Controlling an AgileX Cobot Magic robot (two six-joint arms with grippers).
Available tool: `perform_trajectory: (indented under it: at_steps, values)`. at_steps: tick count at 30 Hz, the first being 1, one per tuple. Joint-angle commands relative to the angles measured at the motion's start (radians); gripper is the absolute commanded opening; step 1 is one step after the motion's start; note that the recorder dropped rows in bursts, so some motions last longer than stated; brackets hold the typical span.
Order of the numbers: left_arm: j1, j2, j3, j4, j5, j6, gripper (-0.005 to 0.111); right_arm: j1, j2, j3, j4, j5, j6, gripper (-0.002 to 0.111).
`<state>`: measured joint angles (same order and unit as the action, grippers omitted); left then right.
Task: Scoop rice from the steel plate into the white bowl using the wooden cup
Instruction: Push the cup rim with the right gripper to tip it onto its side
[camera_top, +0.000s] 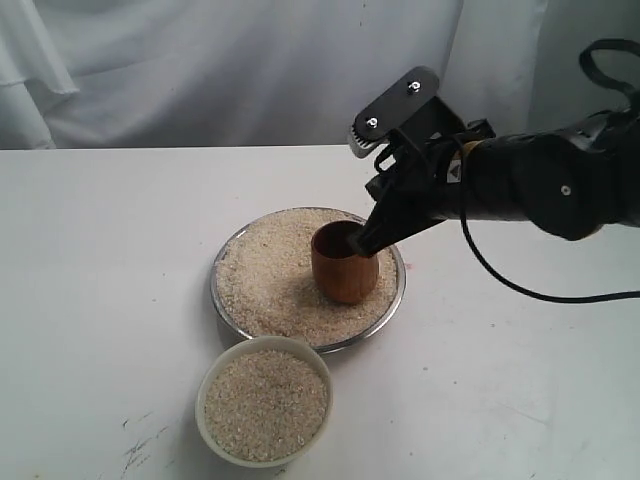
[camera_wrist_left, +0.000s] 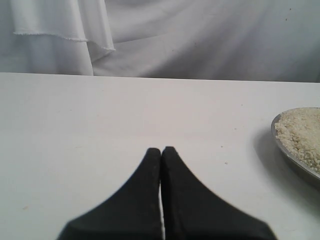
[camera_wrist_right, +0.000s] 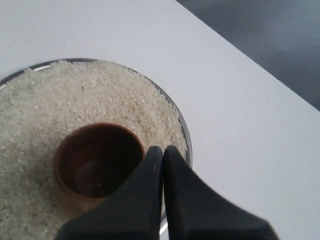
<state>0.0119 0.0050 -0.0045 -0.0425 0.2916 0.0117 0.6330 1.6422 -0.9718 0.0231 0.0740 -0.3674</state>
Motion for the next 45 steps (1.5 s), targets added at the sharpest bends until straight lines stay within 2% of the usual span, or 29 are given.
perform_trajectory:
  at_steps: [1,14,23,45]
  values:
    - [-0.002,-0.005,0.005,-0.001,-0.006,-0.003,0.000,-0.046,0.017,-0.004,0.005,0.080,-0.002,0.000]
    - [-0.002,-0.005,0.005,-0.001,-0.006,-0.003,0.000,-0.034,0.118,-0.004,0.098,0.083,-0.004,0.000]
    - [-0.002,-0.005,0.005,-0.001,-0.006,-0.003,0.000,0.021,0.130,-0.004,0.098,0.036,-0.004,0.000]
    - [-0.002,-0.005,0.005,-0.001,-0.006,-0.003,0.000,0.025,0.152,-0.004,0.101,-0.063,0.028,0.000]
